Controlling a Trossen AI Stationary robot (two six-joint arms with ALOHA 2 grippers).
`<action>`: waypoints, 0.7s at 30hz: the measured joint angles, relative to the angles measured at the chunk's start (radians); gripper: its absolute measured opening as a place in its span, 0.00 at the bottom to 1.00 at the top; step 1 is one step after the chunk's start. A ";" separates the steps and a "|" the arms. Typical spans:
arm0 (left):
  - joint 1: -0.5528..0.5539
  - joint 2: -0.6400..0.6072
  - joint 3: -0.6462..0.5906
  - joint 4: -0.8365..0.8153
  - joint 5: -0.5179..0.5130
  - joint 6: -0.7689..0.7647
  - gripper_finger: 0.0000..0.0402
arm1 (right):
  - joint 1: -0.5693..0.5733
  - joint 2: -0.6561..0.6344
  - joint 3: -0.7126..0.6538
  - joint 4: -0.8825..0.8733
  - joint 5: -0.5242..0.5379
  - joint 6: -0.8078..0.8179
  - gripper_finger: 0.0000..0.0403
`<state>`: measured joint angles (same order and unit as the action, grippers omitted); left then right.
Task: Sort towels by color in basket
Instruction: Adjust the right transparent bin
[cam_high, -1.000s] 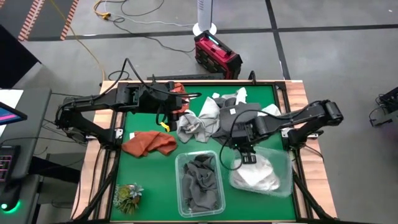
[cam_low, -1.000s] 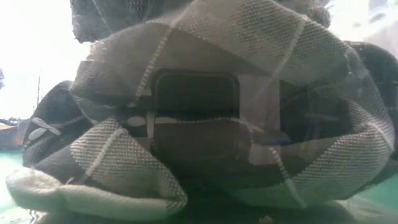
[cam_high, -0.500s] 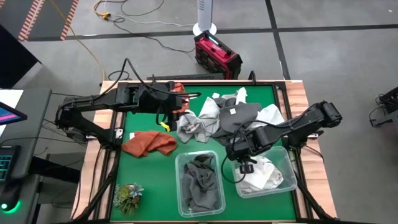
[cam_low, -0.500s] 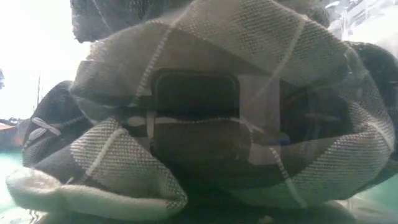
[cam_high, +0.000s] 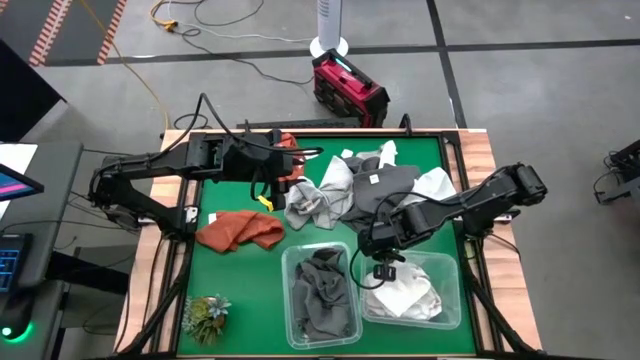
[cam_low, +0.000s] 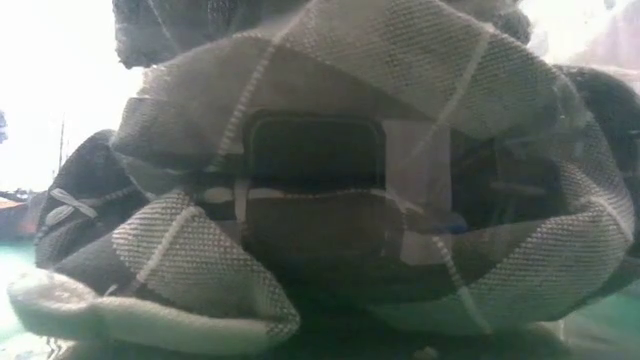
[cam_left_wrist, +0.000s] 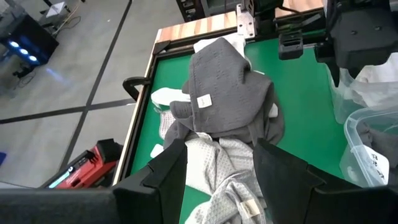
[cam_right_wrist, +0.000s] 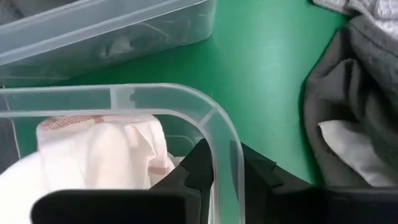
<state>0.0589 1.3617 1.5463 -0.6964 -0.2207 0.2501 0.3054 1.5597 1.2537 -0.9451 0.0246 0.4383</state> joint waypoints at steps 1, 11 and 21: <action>0.000 0.000 0.000 0.000 0.000 -0.001 0.43 | 0.003 0.000 0.000 0.000 0.000 -0.014 0.20; 0.000 0.000 0.000 -0.002 0.000 -0.001 0.43 | 0.040 0.001 0.010 0.035 -0.028 -0.065 0.21; 0.000 0.000 0.000 -0.003 0.000 -0.002 0.43 | 0.010 0.001 0.152 -0.194 -0.031 -0.075 0.45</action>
<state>0.0588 1.3617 1.5463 -0.6994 -0.2204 0.2481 0.3150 1.5608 1.4058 -1.1391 -0.0065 0.3629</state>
